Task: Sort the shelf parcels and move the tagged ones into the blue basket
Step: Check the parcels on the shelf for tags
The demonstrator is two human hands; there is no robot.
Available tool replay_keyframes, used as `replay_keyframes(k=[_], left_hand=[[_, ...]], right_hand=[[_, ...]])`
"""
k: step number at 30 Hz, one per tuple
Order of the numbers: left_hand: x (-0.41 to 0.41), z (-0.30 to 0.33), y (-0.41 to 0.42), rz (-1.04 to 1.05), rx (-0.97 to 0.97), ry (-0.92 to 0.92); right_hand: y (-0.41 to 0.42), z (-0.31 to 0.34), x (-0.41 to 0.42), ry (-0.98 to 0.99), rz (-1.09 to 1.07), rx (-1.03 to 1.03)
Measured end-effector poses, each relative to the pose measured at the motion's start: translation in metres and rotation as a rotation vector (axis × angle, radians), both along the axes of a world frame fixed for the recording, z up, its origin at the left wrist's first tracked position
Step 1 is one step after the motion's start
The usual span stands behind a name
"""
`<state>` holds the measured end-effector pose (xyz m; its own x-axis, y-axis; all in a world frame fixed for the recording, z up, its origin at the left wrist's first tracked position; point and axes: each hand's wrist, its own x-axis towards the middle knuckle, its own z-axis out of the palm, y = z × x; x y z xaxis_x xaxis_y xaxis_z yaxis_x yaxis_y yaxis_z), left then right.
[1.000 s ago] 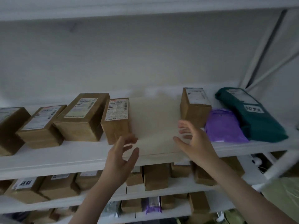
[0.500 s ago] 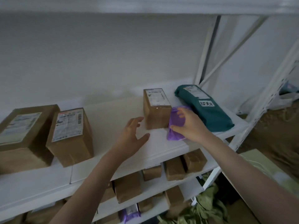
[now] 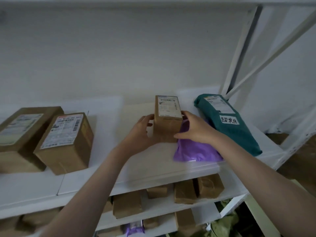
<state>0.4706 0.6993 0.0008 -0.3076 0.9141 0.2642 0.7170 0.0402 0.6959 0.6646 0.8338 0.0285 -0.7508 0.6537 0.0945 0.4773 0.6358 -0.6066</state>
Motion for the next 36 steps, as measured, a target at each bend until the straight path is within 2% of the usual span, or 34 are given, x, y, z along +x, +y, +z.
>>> replay_keyframes(k=[3, 9, 13, 19, 24, 27, 32, 36], left_hand=[[0.013, 0.004, 0.004, 0.071, 0.044, -0.023], [0.027, 0.005, -0.018, 0.176, 0.127, 0.054], [0.041, 0.008, -0.048, 0.196, 0.216, 0.05], [0.057, 0.011, -0.09, 0.183, 0.26, 0.06], [0.056, 0.005, -0.108, 0.205, 0.271, 0.163], [0.051, 0.006, -0.112, 0.208, 0.256, 0.197], [0.033, 0.004, -0.114, 0.26, 0.135, 0.166], [0.011, 0.003, -0.118, 0.296, 0.069, 0.182]], right_hand=[[0.009, 0.005, 0.0, 0.077, 0.093, -0.008], [0.006, 0.0, 0.005, 0.218, 0.201, -0.041], [-0.013, -0.012, 0.012, 0.34, 0.253, 0.026], [-0.037, -0.022, 0.02, 0.412, 0.333, 0.193], [-0.053, -0.025, 0.014, 0.426, 0.349, 0.208], [-0.057, -0.024, 0.006, 0.42, 0.351, 0.15], [-0.062, -0.016, -0.017, 0.327, 0.355, 0.009], [-0.066, -0.017, -0.049, 0.269, 0.35, -0.011]])
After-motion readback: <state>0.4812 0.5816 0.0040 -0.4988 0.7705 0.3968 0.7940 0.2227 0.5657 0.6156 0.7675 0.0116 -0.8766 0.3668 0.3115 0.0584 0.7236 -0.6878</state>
